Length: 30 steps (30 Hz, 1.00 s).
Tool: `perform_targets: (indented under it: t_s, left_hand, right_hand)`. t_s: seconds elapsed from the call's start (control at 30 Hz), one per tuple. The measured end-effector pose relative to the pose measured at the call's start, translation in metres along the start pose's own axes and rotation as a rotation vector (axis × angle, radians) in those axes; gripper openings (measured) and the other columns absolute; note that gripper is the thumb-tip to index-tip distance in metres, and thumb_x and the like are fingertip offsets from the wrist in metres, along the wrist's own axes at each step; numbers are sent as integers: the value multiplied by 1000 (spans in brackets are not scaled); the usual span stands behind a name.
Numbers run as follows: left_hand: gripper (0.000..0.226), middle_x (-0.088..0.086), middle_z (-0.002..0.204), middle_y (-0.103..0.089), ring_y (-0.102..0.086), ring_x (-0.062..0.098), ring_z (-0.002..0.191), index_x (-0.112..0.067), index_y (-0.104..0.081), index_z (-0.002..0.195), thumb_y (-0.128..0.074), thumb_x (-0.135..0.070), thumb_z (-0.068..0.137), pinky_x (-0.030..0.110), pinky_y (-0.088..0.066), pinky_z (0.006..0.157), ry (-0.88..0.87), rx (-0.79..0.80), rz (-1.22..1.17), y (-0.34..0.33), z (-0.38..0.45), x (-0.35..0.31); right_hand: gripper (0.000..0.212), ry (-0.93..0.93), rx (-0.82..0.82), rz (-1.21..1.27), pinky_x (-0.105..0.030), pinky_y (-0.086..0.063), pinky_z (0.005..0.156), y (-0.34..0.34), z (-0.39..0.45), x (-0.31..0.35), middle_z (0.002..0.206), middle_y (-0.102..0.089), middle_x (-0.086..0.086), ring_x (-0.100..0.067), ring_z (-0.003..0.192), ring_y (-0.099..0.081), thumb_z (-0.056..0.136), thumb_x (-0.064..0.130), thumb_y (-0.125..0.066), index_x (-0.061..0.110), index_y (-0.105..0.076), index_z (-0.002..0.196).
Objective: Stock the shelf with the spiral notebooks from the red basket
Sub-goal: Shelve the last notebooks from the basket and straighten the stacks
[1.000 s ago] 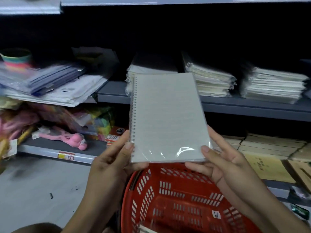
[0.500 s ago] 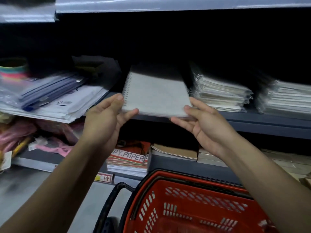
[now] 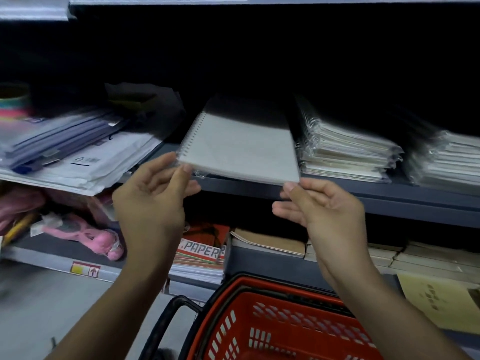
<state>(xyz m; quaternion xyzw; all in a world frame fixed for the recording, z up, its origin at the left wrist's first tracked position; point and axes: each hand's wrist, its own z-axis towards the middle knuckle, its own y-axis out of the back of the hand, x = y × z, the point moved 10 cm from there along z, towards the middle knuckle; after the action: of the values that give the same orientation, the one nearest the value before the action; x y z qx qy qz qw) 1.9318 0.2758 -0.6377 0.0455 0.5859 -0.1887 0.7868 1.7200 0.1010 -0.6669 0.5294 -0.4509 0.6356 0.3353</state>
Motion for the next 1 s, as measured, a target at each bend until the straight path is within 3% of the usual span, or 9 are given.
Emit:
perform_targets:
  t_s: [0.17,0.27,0.37,0.53,0.67,0.83,1.0]
  left_hand:
    - [12,-8,56,-68,-61,6,57,-29,-74,98,-77,-25,87,33,-58,73,36,-60,71,-18,37,21]
    - [7,-9,54,-65,-60,7,58,-26,-77,95,-73,-25,90,42,-58,82,61,-67,65,-32,56,33]
    - [11,-9,53,-65,-62,6,59,-23,-77,100,-72,-26,91,37,-58,81,92,-50,49,-45,67,37]
    - [21,-3,59,-65,-60,-1,53,-17,-73,113,-70,-24,93,28,-56,79,69,33,63,-55,63,33]
    - [23,-1,64,-67,-61,0,57,-19,-71,116,-70,-25,94,17,-53,66,75,103,106,-46,41,28]
    - [21,0,63,-67,-58,9,59,-23,-73,112,-72,-25,92,20,-51,62,157,194,95,-29,-13,25]
    - [13,-1,61,-68,-58,12,57,-22,-73,103,-72,-20,91,22,-52,60,297,253,112,-11,-79,36]
  right_hand:
    - [12,-57,-63,40,-26,-63,64,-14,36,-7,75,-76,-13,-24,64,-77,91,13,-73,2,-72,94]
    - [14,-95,-113,64,-29,-64,61,-26,61,-10,73,-73,-14,-23,57,-74,92,13,-72,-1,-69,94]
    - [18,-110,-121,64,-33,-64,59,-32,83,-11,72,-71,-16,-24,51,-72,92,13,-72,-3,-65,97]
    - [34,-157,-131,28,-26,-59,49,-29,96,-14,80,-73,-22,-24,48,-71,90,22,-76,-7,-63,102]
    - [39,-226,-54,35,-29,-63,60,-28,70,-21,88,-73,-22,-26,57,-75,91,29,-74,-5,-63,105]
    - [36,-249,79,-47,-34,-65,70,-5,9,-19,94,-76,-16,-29,77,-78,92,39,-69,4,-67,103]
    - [31,-318,137,-202,-37,-65,69,48,-57,-38,93,-76,-17,-28,78,-77,94,35,-67,5,-71,96]
